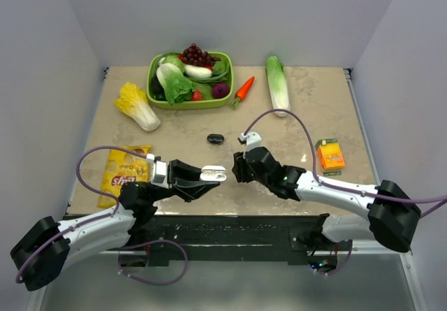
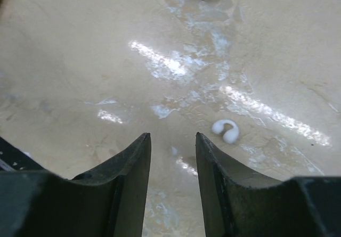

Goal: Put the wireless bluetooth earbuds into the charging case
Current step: Pick up the earbud from the center of the board.

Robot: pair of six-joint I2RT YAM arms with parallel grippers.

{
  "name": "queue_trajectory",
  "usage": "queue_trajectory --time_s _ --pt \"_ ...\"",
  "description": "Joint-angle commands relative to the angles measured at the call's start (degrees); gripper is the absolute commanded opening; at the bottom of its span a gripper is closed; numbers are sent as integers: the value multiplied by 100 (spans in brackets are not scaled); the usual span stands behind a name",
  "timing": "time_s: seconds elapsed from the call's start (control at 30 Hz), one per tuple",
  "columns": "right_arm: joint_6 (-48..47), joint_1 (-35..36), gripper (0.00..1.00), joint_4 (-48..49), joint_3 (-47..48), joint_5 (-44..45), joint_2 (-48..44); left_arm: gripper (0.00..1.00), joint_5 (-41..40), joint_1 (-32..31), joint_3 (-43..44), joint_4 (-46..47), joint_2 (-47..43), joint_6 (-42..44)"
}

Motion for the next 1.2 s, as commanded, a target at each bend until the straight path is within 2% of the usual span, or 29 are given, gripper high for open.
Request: queue_trajectory --time_s 0.0,0.23,0.47,0.73,0.97,1.07,1.1,1.17 --pt "-108 -395 40 -210 -80 238 60 0 -104 -48 -81 1502 -46 131" --pt "-204 -905 37 18 25 28 623 0 -140 -66 -116 1422 -107 140" --pt "-275 -985 36 62 175 -70 1106 0 -166 -75 -168 1387 -169 149" --pt "-205 -1029 33 238 17 -237 1151 0 -140 -83 -169 1422 -107 158" --pt "-29 -1029 35 106 -168 -26 729 0 -131 -92 -177 1422 -98 140" --pt "59 -1029 26 -34 -317 1 501 0 -131 -101 -169 1405 -116 140" --pt "85 -1029 17 -61 -352 -43 457 0 -139 -101 -168 1405 -107 149" --pt "85 -1029 5 -26 -440 -105 448 0 -140 -101 -168 1396 -107 149"
